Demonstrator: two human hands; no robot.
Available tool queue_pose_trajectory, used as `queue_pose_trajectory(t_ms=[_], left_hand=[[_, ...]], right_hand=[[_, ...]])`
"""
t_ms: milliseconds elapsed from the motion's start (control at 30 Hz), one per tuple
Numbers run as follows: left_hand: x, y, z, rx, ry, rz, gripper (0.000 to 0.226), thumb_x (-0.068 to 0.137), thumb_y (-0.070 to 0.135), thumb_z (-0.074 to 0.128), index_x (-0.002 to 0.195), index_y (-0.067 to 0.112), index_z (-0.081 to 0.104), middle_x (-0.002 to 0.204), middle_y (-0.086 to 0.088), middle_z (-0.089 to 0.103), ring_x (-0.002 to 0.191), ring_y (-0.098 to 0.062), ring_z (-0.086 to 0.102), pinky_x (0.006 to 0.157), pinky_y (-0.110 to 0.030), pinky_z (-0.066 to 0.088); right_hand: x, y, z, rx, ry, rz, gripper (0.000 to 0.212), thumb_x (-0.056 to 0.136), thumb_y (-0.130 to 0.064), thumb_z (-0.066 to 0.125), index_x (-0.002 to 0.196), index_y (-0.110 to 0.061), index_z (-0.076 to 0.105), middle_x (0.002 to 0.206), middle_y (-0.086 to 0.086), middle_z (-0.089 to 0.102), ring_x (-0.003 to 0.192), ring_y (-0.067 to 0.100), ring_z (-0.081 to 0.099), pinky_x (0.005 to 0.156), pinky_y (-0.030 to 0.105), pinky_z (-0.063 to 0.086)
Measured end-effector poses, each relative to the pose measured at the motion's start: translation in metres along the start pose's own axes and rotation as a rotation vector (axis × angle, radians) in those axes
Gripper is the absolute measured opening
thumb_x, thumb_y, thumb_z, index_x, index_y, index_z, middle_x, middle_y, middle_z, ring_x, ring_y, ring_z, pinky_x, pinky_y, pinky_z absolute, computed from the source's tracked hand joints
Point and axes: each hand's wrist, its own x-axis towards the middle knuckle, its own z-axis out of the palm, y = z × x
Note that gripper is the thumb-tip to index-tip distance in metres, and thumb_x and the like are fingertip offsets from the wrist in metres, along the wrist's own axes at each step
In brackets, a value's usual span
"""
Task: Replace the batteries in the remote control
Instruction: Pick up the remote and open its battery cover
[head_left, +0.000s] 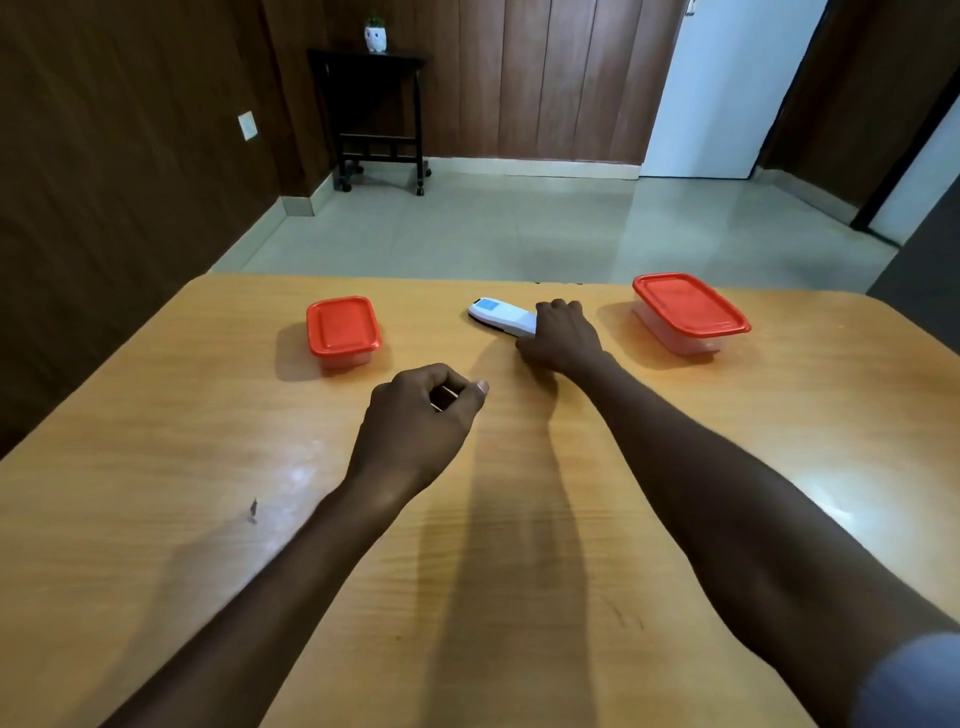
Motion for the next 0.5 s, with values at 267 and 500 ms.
queue_pose_trajectory(t_ms=[267, 500], left_hand=[[-0.006, 0.002, 0.007, 0.04, -0.09, -0.068, 0.026, 0.085, 0.051, 0.065, 0.075, 0.027, 0.069, 0.076, 0.008, 0.073, 0.074, -0.018, 0.066, 0.077, -0.038, 0.058], [-0.023, 0.019, 0.025, -0.474, -0.359, -0.43, 0.031, 0.096, 0.037, 0.063, 0.114, 0.012, 0.065, 0.119, -0.013, 0.065, 0.086, -0.026, 0.069, 0.074, -0.04, 0.063]], right_hand=[[-0.038, 0.003, -0.004, 0.107, 0.087, -0.067, 0.033, 0.097, -0.032, 0.059, 0.116, -0.006, 0.062, 0.121, 0.017, 0.058, 0.114, 0.032, 0.045, 0.082, 0.034, 0.036], [-0.182, -0.007, -0.03, 0.397, 0.09, -0.106, 0.029, 0.092, -0.042, 0.064, 0.1, -0.015, 0.062, 0.096, 0.006, 0.053, 0.1, 0.027, 0.046, 0.072, 0.031, 0.027]])
